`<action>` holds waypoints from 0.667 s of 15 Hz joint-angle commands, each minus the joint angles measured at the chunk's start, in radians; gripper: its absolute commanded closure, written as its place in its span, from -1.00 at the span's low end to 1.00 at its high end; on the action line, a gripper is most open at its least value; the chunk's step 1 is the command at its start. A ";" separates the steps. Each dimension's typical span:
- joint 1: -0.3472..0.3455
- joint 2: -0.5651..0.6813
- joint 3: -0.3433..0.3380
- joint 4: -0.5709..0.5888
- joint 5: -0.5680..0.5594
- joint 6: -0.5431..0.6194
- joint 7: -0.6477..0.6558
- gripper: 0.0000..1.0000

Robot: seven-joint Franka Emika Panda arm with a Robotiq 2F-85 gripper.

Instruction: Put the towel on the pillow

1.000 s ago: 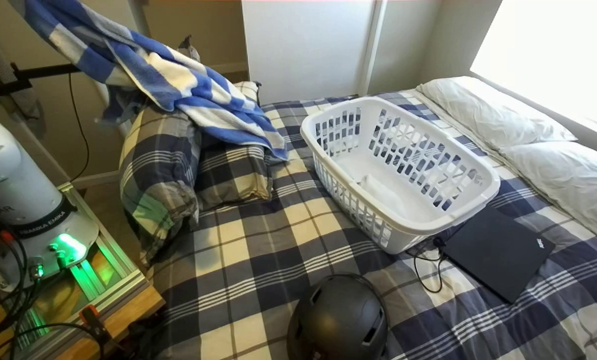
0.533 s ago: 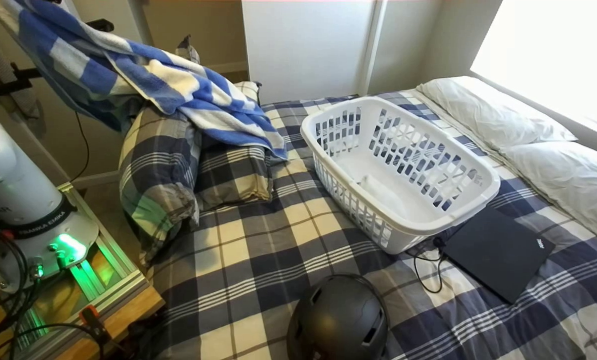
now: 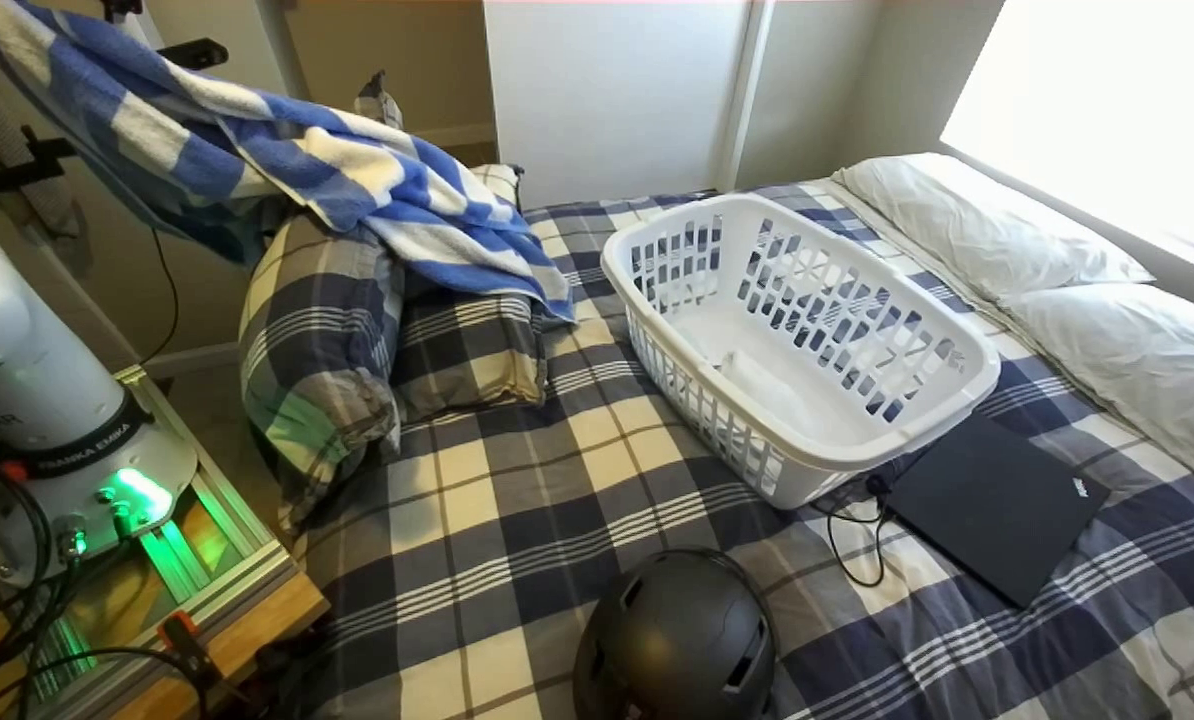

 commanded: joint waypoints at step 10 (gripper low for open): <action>-0.061 -0.033 -0.014 -0.036 -0.241 -0.037 0.034 -1.00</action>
